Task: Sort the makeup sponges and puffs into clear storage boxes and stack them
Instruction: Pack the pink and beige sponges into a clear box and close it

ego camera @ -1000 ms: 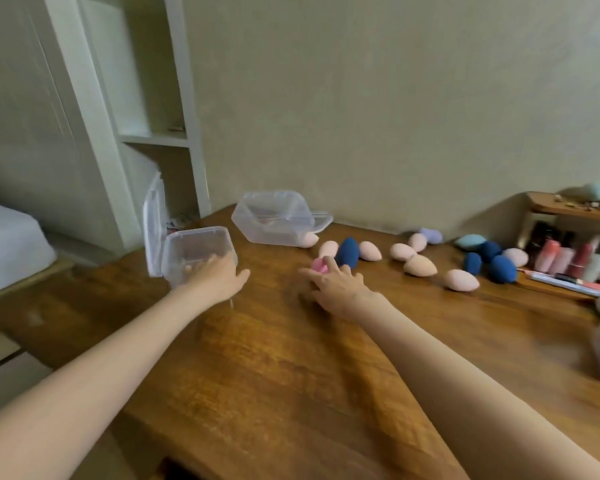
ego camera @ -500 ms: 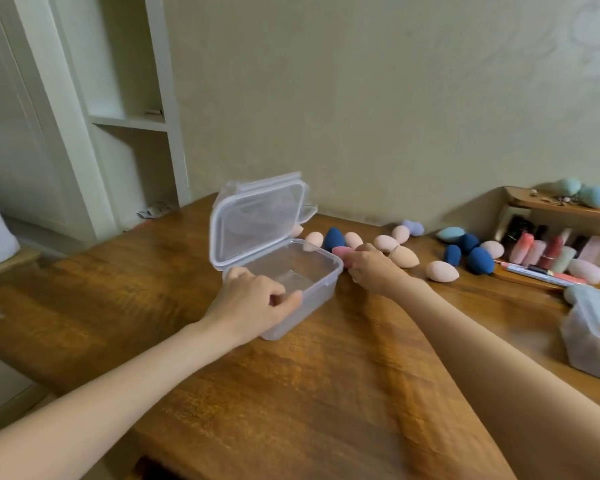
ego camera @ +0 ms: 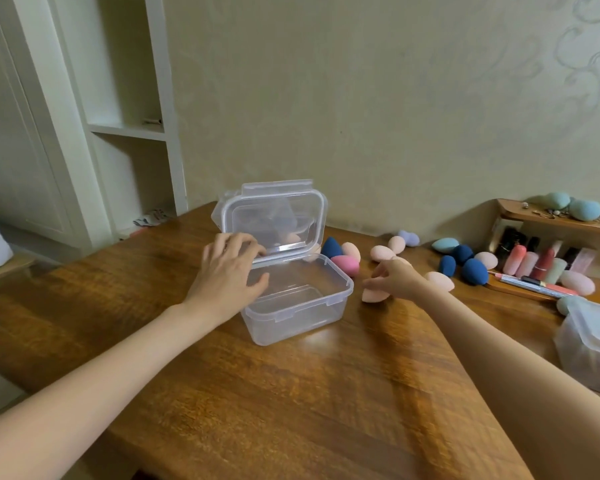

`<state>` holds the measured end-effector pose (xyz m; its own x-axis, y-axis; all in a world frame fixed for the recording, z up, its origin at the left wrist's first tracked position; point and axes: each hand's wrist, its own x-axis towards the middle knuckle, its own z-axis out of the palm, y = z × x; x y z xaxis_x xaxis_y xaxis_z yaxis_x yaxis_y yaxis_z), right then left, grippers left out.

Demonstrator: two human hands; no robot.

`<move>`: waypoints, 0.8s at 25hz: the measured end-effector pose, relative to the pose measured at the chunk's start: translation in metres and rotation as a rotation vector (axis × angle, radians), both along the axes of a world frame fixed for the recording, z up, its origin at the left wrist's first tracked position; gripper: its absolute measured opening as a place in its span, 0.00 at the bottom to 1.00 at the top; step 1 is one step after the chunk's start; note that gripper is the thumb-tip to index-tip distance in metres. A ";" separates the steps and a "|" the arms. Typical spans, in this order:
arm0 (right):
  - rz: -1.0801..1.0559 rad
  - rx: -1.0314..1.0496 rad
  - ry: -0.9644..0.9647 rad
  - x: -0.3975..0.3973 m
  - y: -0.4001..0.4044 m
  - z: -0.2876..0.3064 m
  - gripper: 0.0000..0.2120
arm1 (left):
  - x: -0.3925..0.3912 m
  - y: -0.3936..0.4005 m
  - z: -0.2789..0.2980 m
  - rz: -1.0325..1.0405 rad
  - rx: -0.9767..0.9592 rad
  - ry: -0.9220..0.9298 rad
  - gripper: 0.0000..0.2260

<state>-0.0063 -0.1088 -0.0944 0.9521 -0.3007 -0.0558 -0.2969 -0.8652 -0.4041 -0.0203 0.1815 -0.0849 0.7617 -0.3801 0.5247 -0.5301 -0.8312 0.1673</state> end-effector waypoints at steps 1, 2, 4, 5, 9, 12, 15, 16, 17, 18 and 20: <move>0.008 -0.053 0.016 0.004 0.001 0.001 0.20 | 0.002 0.000 0.000 0.026 0.017 0.020 0.18; 0.010 -0.107 0.031 0.008 0.003 0.003 0.20 | 0.003 0.000 0.001 0.039 0.030 0.046 0.21; -0.003 -0.219 0.035 0.013 0.004 0.005 0.20 | 0.005 0.001 0.003 0.045 0.069 0.124 0.25; -0.012 -0.256 0.024 0.014 0.004 0.006 0.20 | 0.008 0.002 0.003 0.048 0.089 0.174 0.27; 0.036 -0.260 -0.087 0.011 0.006 0.007 0.16 | 0.014 0.000 0.008 0.077 0.155 0.371 0.27; 0.182 -0.217 -0.224 0.012 0.018 0.013 0.17 | 0.016 -0.002 0.010 0.016 0.106 0.461 0.28; 0.221 -0.230 -0.129 0.020 0.040 0.014 0.18 | 0.015 0.003 0.009 -0.064 0.022 0.518 0.27; 0.215 -0.244 -0.084 0.021 0.046 0.011 0.16 | 0.014 0.004 0.008 -0.073 0.015 0.510 0.26; 0.206 -0.239 -0.062 0.023 0.049 0.007 0.15 | 0.015 0.005 0.007 -0.074 0.008 0.491 0.25; 0.190 -0.195 -0.086 0.022 0.051 0.007 0.14 | 0.015 0.005 0.007 -0.074 -0.003 0.467 0.24; 0.086 -0.019 -0.238 0.019 0.046 0.018 0.13 | 0.015 0.005 0.008 -0.071 -0.026 0.432 0.21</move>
